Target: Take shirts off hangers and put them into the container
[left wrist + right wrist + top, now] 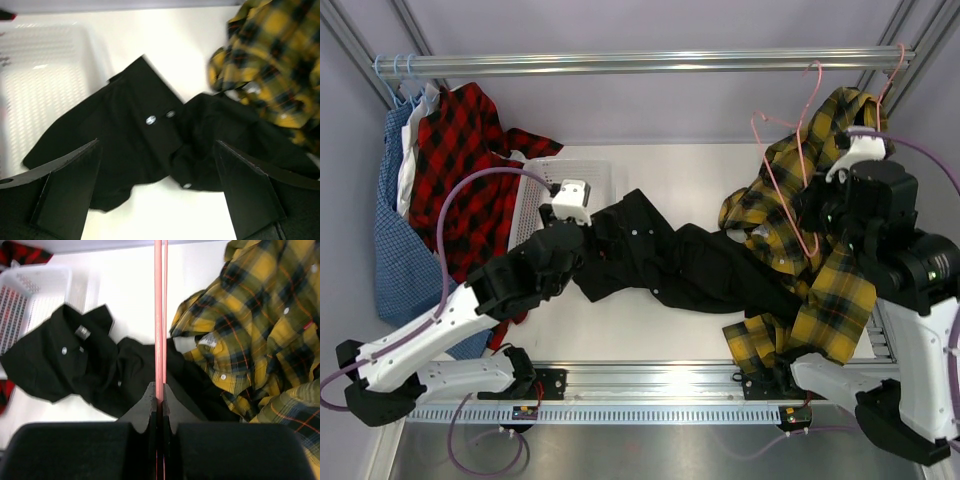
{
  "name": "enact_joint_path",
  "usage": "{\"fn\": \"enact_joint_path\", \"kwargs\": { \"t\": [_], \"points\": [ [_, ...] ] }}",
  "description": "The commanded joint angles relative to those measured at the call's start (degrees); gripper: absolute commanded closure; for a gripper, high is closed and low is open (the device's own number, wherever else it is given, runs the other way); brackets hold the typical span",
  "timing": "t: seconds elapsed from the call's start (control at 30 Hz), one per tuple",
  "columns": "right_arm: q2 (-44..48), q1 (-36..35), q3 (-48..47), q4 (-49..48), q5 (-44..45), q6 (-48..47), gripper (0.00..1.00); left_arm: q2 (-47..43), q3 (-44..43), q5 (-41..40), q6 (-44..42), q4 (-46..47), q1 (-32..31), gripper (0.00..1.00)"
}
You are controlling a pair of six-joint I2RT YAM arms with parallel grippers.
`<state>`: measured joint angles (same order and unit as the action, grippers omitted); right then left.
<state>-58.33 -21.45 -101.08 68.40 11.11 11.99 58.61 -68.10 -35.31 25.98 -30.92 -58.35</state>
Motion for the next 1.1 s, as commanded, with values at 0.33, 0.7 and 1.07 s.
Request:
{"fn": "enact_joint_path", "kwargs": {
  "t": [0.33,0.7,1.07],
  "points": [
    [-20.9,4.4,-15.4,-9.2,8.7,2.7,1.0,-19.6,7.6,-4.2,6.2,-16.1,0.1,0.01],
    [-21.5,11.6,-7.9,-12.8,-1.2,-2.3,1.0,-26.7,14.1,-0.4,4.2,-15.2,0.1,0.01],
    [-16.2,11.8,0.9,-12.8,-3.6,-1.4,0.8,-17.9,13.1,4.5,0.4,-6.5,0.1,0.01]
  ]
}}
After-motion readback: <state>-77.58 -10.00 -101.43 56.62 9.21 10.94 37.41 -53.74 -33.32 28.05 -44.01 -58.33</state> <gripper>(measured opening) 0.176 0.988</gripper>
